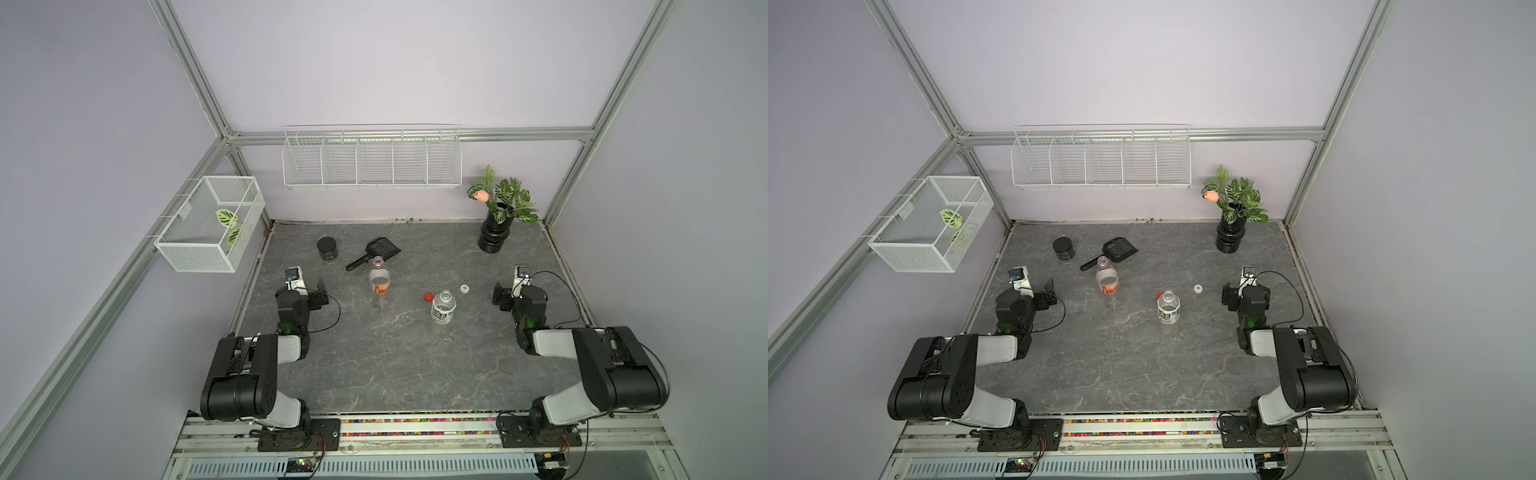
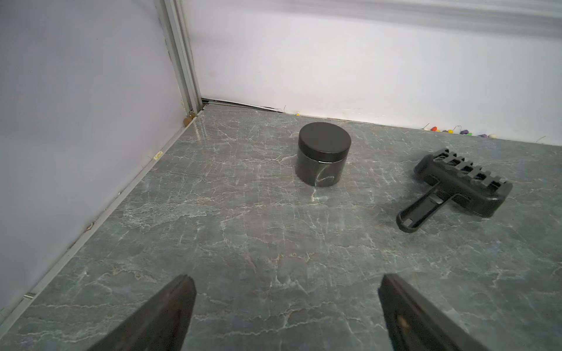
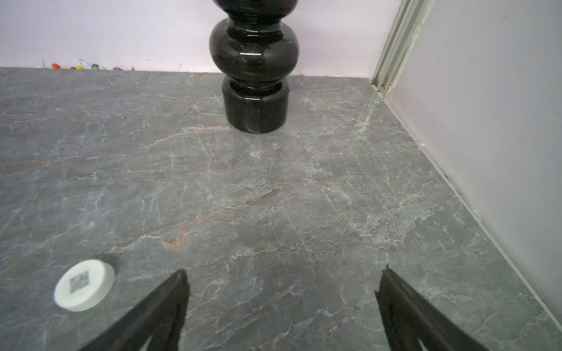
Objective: Screw on the bottle caps
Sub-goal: Pick up the plastic bottle at the center of the board.
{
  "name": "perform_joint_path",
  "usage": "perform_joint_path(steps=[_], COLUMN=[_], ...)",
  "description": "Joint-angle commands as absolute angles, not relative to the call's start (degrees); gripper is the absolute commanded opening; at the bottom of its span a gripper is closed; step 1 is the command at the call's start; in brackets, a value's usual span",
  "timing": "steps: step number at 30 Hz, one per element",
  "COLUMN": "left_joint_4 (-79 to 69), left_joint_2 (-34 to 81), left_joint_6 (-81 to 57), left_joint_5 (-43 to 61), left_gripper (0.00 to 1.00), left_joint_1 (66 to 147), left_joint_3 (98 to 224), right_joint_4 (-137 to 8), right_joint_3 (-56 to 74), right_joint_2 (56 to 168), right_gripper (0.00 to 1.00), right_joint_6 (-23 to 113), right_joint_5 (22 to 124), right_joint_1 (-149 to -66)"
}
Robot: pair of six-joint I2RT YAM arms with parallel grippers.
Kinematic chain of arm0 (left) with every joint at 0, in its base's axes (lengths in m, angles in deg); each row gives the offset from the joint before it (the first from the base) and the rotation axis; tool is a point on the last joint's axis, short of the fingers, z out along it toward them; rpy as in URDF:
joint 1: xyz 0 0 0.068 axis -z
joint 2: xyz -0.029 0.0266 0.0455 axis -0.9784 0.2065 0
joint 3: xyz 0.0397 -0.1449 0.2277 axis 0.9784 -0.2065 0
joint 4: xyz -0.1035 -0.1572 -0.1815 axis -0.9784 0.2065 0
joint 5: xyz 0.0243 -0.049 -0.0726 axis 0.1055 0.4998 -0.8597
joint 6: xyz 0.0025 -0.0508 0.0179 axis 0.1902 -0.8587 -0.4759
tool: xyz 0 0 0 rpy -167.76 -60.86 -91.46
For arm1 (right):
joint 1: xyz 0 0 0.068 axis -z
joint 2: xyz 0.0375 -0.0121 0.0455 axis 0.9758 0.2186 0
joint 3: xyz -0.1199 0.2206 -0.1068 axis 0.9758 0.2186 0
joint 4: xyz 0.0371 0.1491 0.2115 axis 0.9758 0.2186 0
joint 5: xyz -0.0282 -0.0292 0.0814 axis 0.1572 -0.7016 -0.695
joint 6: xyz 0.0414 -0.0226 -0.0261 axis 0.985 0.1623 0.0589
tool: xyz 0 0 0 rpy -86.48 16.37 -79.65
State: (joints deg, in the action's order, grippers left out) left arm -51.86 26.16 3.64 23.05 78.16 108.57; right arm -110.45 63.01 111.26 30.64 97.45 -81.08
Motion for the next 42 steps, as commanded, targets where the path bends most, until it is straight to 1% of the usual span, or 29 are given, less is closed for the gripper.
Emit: perform_joint_path(steps=[1, 20, 25, 26, 27, 29, 32, 36, 38, 39, 40, 42], left_joint_4=[-52.39, -52.34, -52.06, -49.95, -45.72, -33.07, -29.57, -22.08, -15.98, -13.07, -10.62, -6.97], left_joint_2=[26.97, 26.97, 26.00, 24.63, 23.12, 19.25, 13.78, 5.71, 2.21, 0.79, -0.75, -4.31], left_joint_6=[4.05, 4.00, 4.48, 5.01, 5.11, 3.67, 4.13, 2.68, 0.02, -0.73, 0.29, 0.40], left_joint_5=[23.73, 23.60, 20.99, 19.75, 19.24, 20.49, 20.87, 20.29, 16.05, 12.02, 6.47, 2.41], left_gripper=[1.00, 1.00, 1.00, 0.99, 0.99, 1.00, 1.00, 1.00, 1.00, 1.00, 1.00, 1.00], left_joint_1=[78.37, 78.27, 77.67, 77.60, 77.65, 77.56, 77.56, 77.55, 77.55, 77.64, 77.94, 80.09], left_joint_3=[109.59, 109.55, 109.64, 110.48, 112.09, 116.78, 116.30, 116.43, 118.64, 119.96, 121.02, 122.26], right_joint_4=[-109.31, -109.16, -110.20, -110.98, -108.40, -97.38, -81.26, -65.58, -56.62, -52.05, -46.93, -36.89], right_joint_3=[62.04, 61.95, 62.25, 62.36, 61.84, 58.56, 52.71, 45.99, 40.89, 38.17, 34.70, 28.14], right_joint_2=[111.18, 111.31, 110.82, 110.07, 108.50, 103.62, 97.93, 92.72, 91.14, 90.86, 90.81, 91.54], right_gripper=[0.98, 0.98, 0.98, 0.98, 0.98, 0.98, 0.98, 0.98, 0.98, 0.98, 0.98, 0.97], right_joint_6=[30.30, 30.36, 29.81, 29.12, 28.78, 28.70, 28.24, 28.94, 29.90, 30.10, 30.22, 30.35], right_joint_5=[96.86, 96.86, 95.96, 94.88, 94.42, 93.03, 90.45, 89.51, 88.42, 87.72, 88.30, 89.46], right_joint_1=[-80.79, -80.82, -80.79, -80.80, -80.90, -80.97, -81.06, -82.29, -84.14, -85.35, -87.43, -91.78])
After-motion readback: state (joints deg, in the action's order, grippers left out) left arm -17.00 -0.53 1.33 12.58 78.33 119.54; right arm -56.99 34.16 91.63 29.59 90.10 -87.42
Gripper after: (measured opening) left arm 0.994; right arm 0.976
